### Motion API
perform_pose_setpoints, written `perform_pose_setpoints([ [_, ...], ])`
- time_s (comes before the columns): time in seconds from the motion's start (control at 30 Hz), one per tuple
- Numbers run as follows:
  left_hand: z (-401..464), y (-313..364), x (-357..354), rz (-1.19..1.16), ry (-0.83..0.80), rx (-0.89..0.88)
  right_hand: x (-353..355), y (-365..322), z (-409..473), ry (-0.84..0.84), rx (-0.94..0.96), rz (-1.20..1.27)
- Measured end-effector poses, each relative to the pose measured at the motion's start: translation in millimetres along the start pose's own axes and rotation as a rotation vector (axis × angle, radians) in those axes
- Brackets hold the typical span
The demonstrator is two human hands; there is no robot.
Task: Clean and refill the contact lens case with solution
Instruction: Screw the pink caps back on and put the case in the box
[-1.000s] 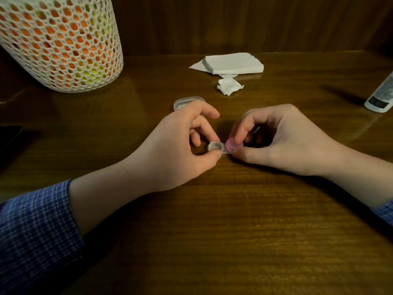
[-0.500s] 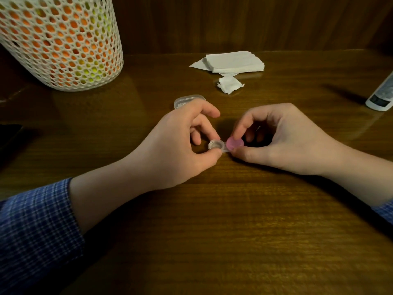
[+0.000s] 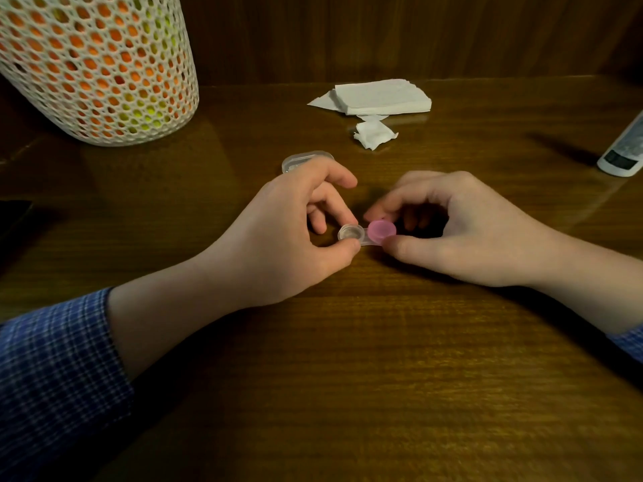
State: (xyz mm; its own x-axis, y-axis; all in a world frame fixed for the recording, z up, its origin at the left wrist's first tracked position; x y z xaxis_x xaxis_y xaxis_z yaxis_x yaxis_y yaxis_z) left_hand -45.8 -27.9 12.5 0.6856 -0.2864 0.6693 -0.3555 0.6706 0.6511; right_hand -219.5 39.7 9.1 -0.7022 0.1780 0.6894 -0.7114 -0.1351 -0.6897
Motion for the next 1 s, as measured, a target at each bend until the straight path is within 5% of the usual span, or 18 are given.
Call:
perform_pose_setpoints([
  [1.0,0.9,-1.4,-0.4,0.004,0.012,0.002,-2.4,-3.3,0.8,0.104,0.043,-0.199],
])
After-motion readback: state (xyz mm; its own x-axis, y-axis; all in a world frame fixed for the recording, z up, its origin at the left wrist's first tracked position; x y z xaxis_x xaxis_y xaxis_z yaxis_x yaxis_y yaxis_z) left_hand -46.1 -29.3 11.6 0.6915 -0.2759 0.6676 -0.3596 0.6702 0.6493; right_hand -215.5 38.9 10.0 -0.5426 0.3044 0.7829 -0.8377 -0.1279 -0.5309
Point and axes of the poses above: each hand's wrist, its own z-axis towards the middle knuckle, its own x-axis out of the back of the hand, y = z × x, the point moved 4 cm from there along z, towards the middle knuckle, and after that the axes turned 10 degrees about y, right-handed, at the moved point
